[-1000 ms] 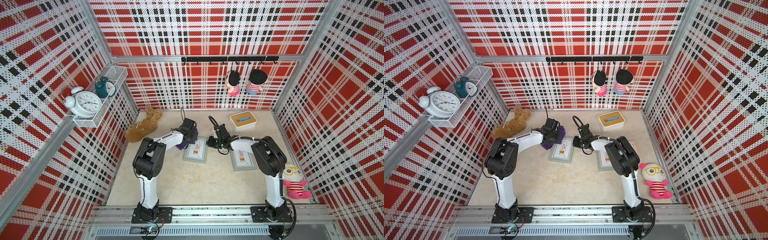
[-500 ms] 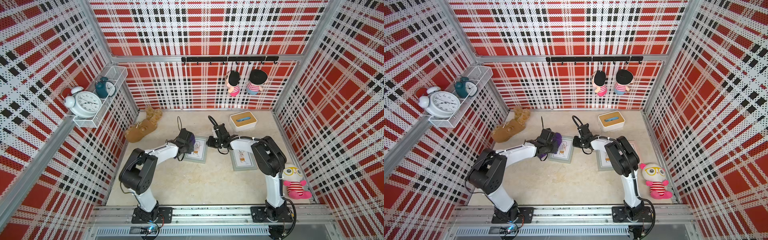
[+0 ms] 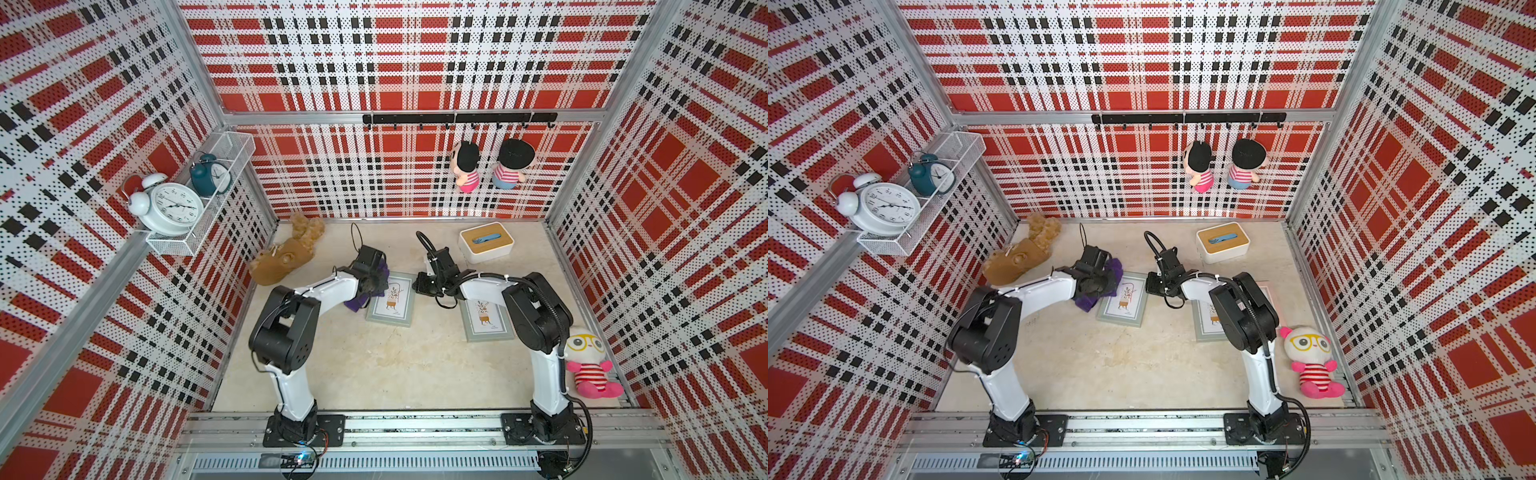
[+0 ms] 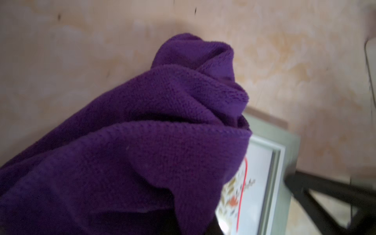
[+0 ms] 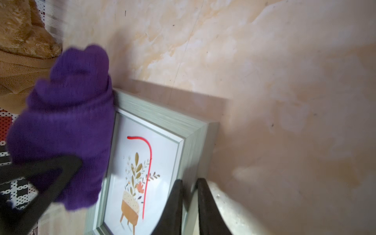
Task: Wipe the picture frame with a cloth
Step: Wipe the dirt from the picture frame.
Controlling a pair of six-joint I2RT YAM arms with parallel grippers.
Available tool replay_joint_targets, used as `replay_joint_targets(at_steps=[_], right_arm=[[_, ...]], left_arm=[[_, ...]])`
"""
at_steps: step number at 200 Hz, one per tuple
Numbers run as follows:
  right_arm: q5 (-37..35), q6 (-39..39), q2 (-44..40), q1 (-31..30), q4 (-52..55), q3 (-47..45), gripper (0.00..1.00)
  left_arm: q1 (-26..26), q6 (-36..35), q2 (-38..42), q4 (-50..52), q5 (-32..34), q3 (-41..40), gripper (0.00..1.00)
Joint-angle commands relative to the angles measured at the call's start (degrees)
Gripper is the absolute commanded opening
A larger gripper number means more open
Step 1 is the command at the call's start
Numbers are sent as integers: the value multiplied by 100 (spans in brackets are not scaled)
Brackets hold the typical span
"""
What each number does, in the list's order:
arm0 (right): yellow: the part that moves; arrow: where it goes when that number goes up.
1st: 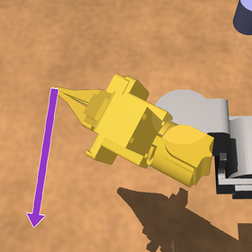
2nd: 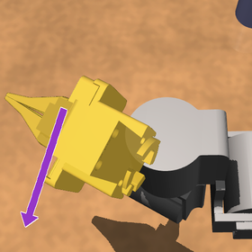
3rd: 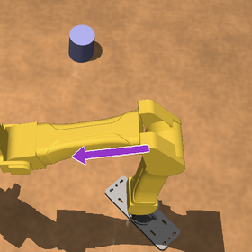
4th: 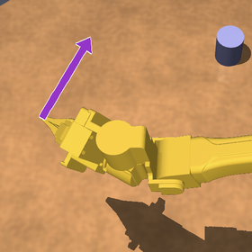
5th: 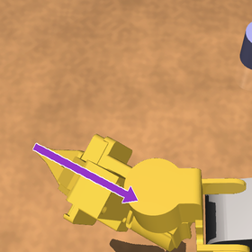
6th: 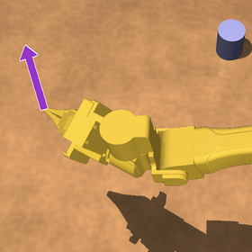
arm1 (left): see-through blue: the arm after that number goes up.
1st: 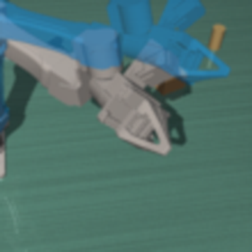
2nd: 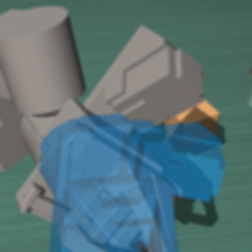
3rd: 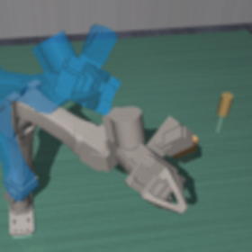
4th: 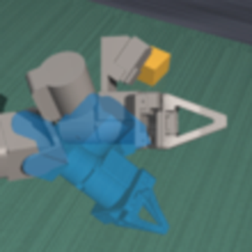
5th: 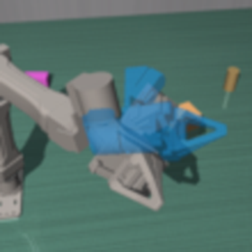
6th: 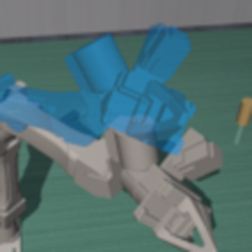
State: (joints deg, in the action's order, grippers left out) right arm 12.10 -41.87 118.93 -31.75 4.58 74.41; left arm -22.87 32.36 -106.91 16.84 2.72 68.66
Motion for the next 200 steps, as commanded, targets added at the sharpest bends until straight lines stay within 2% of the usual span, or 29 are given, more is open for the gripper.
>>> replay_joint_targets(at_steps=[1,20,38,54,78,104,123,144,173,200], right_arm=[[-515,76,341,56,931,-252,16],[-531,93,307,56,931,-277,16],[-525,87,297,60,931,-291,16],[-503,77,292,58,909,-302,16],[-480,79,288,59,885,-307,16],[-467,56,280,61,879,-291,16],[-476,62,275,68,896,-278,16],[-446,85,266,71,913,-252,16],[-357,148,178,64,957,-202,17],[-152,136,-93,76,925,-338,23]], left_arm=[[114,-394,-811,318,-160,1039,0],[112,-504,-1390,641,-1,1817,0],[110,-513,-1516,740,107,1863,0],[76,-482,-1286,707,197,1392,0],[-126,-353,-408,561,625,4,0],[-403,5,731,460,654,-1509,0],[-591,309,1407,494,557,-2261,0],[-701,535,1895,531,527,-2550,0],[-655,626,2143,392,399,-2290,0],[-771,1241,2176,-566,-67,-2481,0]])
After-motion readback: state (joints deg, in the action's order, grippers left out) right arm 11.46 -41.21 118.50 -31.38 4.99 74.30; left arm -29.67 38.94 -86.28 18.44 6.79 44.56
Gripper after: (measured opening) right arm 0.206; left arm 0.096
